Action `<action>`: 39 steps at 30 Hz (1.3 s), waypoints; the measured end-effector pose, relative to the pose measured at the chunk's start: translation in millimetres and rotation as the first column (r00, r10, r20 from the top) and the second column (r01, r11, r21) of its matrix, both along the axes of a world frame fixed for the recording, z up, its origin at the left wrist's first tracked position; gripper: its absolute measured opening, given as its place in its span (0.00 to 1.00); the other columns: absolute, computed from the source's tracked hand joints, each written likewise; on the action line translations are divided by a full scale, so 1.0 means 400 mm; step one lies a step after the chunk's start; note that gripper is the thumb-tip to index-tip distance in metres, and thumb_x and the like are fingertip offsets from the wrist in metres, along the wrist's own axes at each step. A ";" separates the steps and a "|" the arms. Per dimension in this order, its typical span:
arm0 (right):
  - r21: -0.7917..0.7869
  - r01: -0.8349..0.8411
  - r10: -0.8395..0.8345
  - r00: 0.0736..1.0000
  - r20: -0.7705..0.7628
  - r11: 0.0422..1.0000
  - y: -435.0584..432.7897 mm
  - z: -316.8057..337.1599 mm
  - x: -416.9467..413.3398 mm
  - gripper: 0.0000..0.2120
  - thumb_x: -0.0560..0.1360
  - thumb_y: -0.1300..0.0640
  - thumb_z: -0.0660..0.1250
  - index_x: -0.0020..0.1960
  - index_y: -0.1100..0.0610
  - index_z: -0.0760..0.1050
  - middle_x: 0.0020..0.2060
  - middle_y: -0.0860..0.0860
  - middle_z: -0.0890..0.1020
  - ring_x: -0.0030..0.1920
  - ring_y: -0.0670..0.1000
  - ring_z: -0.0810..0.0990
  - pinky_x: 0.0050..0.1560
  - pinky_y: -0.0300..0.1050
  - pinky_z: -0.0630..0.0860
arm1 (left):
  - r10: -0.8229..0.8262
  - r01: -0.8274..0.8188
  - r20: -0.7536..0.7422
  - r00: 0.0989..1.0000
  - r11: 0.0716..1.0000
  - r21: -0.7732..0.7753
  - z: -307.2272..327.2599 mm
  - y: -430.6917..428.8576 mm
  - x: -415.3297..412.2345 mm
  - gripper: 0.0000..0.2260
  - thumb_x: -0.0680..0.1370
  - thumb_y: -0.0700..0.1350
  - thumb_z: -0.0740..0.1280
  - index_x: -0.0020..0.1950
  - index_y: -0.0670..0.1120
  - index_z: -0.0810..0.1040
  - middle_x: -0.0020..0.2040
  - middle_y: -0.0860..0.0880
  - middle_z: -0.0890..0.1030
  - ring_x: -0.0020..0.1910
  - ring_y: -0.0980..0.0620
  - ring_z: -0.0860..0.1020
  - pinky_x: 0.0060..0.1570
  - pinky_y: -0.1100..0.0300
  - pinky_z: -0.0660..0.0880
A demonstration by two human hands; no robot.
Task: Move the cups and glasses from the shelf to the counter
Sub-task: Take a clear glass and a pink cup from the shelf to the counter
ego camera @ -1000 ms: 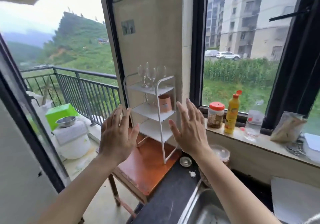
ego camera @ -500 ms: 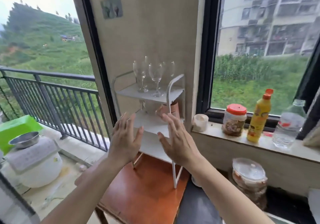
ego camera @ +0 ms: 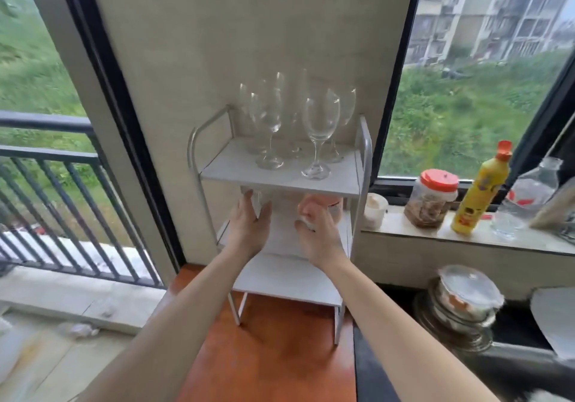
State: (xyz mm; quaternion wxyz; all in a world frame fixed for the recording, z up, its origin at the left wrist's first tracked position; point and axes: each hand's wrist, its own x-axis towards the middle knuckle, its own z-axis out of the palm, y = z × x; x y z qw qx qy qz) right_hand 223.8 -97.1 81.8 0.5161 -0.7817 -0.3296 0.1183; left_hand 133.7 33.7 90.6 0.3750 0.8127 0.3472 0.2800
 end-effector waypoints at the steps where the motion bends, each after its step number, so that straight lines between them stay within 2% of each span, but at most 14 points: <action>1: 0.032 0.014 -0.013 1.000 -0.027 0.999 0.012 -0.003 0.004 0.09 0.77 0.61 0.62 0.56 0.53 0.71 0.60 0.51 0.74 0.61 0.53 0.72 0.61 0.48 0.70 | -0.010 0.012 0.035 0.999 0.999 -0.046 -0.004 0.007 0.015 0.24 0.82 0.56 0.59 0.75 0.47 0.62 0.73 0.45 0.69 0.70 0.43 0.69 0.67 0.51 0.65; 5: 0.159 0.111 -0.086 0.984 -0.157 0.981 0.053 -0.020 0.014 0.09 0.74 0.65 0.62 0.50 0.53 0.74 0.52 0.50 0.77 0.52 0.50 0.75 0.51 0.40 0.70 | 0.040 0.064 0.263 0.964 0.924 -0.377 -0.013 0.040 0.050 0.21 0.80 0.53 0.64 0.70 0.47 0.68 0.63 0.48 0.76 0.61 0.48 0.76 0.64 0.43 0.72; 7: 0.172 0.090 -0.052 0.976 -0.213 0.981 0.065 -0.027 0.016 0.09 0.73 0.65 0.61 0.49 0.53 0.72 0.48 0.48 0.76 0.51 0.51 0.76 0.51 0.43 0.71 | 0.086 0.091 0.325 0.942 0.865 -0.493 -0.015 0.051 0.059 0.18 0.80 0.52 0.65 0.68 0.46 0.71 0.61 0.47 0.78 0.53 0.53 0.78 0.62 0.45 0.75; 9: 0.148 0.063 -0.027 0.973 -0.229 0.987 0.071 -0.030 0.019 0.09 0.73 0.62 0.62 0.51 0.52 0.72 0.48 0.46 0.76 0.54 0.54 0.77 0.53 0.47 0.72 | 0.092 0.130 0.367 0.925 0.834 -0.537 -0.018 0.055 0.061 0.13 0.81 0.50 0.64 0.62 0.45 0.75 0.54 0.46 0.80 0.49 0.54 0.78 0.59 0.44 0.77; 12: 0.113 0.057 -0.029 0.972 -0.233 0.992 0.068 -0.034 0.021 0.11 0.73 0.58 0.62 0.55 0.50 0.75 0.49 0.44 0.79 0.53 0.51 0.78 0.50 0.45 0.72 | 0.051 0.173 0.389 0.920 0.838 -0.518 -0.023 0.039 0.044 0.11 0.82 0.51 0.62 0.56 0.44 0.76 0.45 0.47 0.78 0.47 0.51 0.77 0.56 0.44 0.78; 17: 0.147 0.088 -0.050 0.969 -0.242 0.985 0.059 -0.023 0.025 0.08 0.78 0.48 0.64 0.54 0.47 0.78 0.48 0.41 0.80 0.49 0.42 0.77 0.50 0.39 0.71 | 0.033 0.165 0.395 0.918 0.874 -0.458 -0.043 -0.003 -0.003 0.15 0.83 0.53 0.58 0.54 0.43 0.78 0.41 0.48 0.74 0.44 0.49 0.75 0.51 0.48 0.78; 20: 0.153 0.079 -0.030 0.953 -0.303 0.985 0.065 -0.014 0.028 0.09 0.79 0.52 0.63 0.56 0.52 0.78 0.52 0.48 0.77 0.49 0.48 0.76 0.54 0.46 0.72 | 0.047 0.144 0.388 0.921 0.881 -0.450 -0.049 -0.017 -0.025 0.17 0.83 0.55 0.58 0.54 0.44 0.79 0.40 0.47 0.73 0.43 0.49 0.74 0.46 0.52 0.76; 24: 0.203 0.120 -0.006 0.873 -0.488 0.972 0.082 -0.005 0.018 0.12 0.79 0.61 0.59 0.60 0.56 0.75 0.43 0.49 0.75 0.44 0.48 0.75 0.44 0.45 0.77 | 0.118 0.067 0.357 0.927 0.883 -0.465 -0.047 -0.016 -0.048 0.18 0.83 0.57 0.58 0.52 0.45 0.80 0.40 0.49 0.74 0.43 0.51 0.74 0.46 0.53 0.75; 26: 0.203 0.121 0.004 0.850 -0.526 0.972 0.089 -0.006 0.017 0.12 0.79 0.59 0.59 0.61 0.53 0.74 0.45 0.49 0.77 0.47 0.50 0.77 0.47 0.48 0.79 | 0.128 0.054 0.346 0.929 0.881 -0.470 -0.048 -0.012 -0.064 0.18 0.83 0.56 0.58 0.51 0.45 0.79 0.41 0.48 0.74 0.43 0.50 0.75 0.46 0.52 0.75; 29: 0.209 0.126 0.009 0.838 -0.545 0.970 0.086 -0.005 0.012 0.09 0.80 0.54 0.60 0.58 0.53 0.74 0.50 0.52 0.78 0.51 0.51 0.79 0.49 0.49 0.79 | 0.121 0.063 0.345 0.931 0.876 -0.477 -0.046 -0.019 -0.089 0.16 0.83 0.55 0.58 0.49 0.45 0.78 0.41 0.47 0.74 0.42 0.51 0.74 0.43 0.54 0.74; 32: 0.210 0.149 -0.010 0.838 -0.546 0.966 0.065 -0.008 0.000 0.06 0.81 0.51 0.61 0.53 0.52 0.72 0.50 0.52 0.78 0.49 0.50 0.80 0.47 0.46 0.79 | 0.107 0.082 0.344 0.933 0.866 -0.493 -0.043 -0.038 -0.109 0.15 0.83 0.55 0.57 0.47 0.47 0.77 0.41 0.48 0.76 0.41 0.52 0.74 0.43 0.56 0.71; 34: 0.218 0.175 -0.033 0.846 -0.533 0.960 0.041 -0.014 -0.016 0.09 0.81 0.47 0.61 0.51 0.52 0.72 0.45 0.51 0.77 0.44 0.49 0.78 0.45 0.44 0.79 | 0.115 0.082 0.350 0.930 0.862 -0.500 -0.040 -0.058 -0.122 0.15 0.83 0.54 0.57 0.44 0.47 0.75 0.38 0.50 0.76 0.39 0.52 0.73 0.42 0.56 0.70; 36: 0.217 0.216 -0.073 0.849 -0.524 0.952 0.015 -0.025 -0.035 0.15 0.81 0.42 0.59 0.49 0.53 0.72 0.42 0.50 0.77 0.41 0.49 0.77 0.46 0.47 0.77 | 0.112 0.086 0.364 0.925 0.870 -0.486 -0.039 -0.077 -0.135 0.15 0.83 0.53 0.57 0.41 0.46 0.73 0.35 0.51 0.73 0.37 0.52 0.70 0.40 0.55 0.67; 39: 0.156 0.243 -0.147 0.875 -0.461 0.957 -0.027 -0.034 -0.060 0.18 0.83 0.40 0.53 0.47 0.52 0.71 0.42 0.51 0.78 0.41 0.51 0.76 0.41 0.46 0.71 | 0.114 0.081 0.370 0.922 0.878 -0.473 -0.033 -0.109 -0.157 0.15 0.83 0.51 0.56 0.39 0.48 0.69 0.32 0.52 0.70 0.36 0.51 0.67 0.38 0.55 0.64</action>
